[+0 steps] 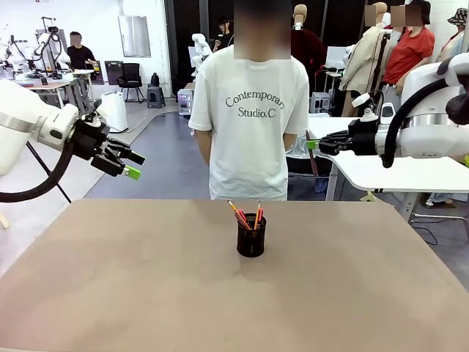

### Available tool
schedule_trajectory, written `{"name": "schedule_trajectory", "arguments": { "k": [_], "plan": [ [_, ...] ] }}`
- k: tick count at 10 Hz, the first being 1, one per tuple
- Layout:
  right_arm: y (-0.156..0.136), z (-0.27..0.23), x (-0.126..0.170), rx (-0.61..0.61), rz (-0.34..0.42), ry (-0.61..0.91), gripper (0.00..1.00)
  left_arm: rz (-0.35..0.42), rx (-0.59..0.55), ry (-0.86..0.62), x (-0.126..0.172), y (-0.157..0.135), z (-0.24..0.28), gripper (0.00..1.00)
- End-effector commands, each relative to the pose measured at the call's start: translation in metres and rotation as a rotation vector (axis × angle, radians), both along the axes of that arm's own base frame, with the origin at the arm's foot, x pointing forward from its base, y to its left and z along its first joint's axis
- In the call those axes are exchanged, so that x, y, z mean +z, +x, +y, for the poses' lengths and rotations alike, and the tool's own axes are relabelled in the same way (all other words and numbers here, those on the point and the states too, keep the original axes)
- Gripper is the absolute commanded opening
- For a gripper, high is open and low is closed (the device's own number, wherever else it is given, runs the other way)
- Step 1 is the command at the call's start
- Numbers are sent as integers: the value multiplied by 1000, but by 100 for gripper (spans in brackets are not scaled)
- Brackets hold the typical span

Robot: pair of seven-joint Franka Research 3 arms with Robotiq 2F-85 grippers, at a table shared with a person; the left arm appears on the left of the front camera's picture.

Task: Place the pens into the pen holder.
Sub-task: Pick up a writing instrument from the table and place it into the Pen holder.

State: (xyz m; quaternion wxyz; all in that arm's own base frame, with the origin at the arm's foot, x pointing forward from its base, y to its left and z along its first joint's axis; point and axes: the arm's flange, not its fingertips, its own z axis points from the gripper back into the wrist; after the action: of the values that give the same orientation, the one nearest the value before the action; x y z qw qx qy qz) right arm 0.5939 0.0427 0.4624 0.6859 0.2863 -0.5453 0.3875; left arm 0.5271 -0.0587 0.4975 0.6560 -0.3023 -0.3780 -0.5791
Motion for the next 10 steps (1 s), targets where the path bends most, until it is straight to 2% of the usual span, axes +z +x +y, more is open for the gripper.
{"name": "schedule_trajectory", "arguments": {
  "k": [1, 3, 4, 5, 6, 8, 10],
  "plan": [
    [-1, 4, 4, 3, -18, -28, 0, 6, 1, -1, 1, -2, 0, 100],
    [-1, 5, 1, 7, -3, -3, 0, 6, 1, -1, 1, -2, 0, 100],
    [6, 4, -1, 121, -12, 69, 0, 6, 1, -1, 1, -2, 0, 100],
    [7, 9, -6, 190, -41, 138, 0, 6, 1, -1, 1, -2, 0, 100],
    [13, 16, -8, 269, -36, 219, 0, 6, 1, -1, 1, -2, 0, 100],
    [22, 31, -16, 383, -52, 273, 0, 6, 1, -1, 1, -2, 0, 100],
    [27, 58, -39, 467, -23, 301, 0, 6, 1, -1, 1, -2, 0, 100]
  ]
}}
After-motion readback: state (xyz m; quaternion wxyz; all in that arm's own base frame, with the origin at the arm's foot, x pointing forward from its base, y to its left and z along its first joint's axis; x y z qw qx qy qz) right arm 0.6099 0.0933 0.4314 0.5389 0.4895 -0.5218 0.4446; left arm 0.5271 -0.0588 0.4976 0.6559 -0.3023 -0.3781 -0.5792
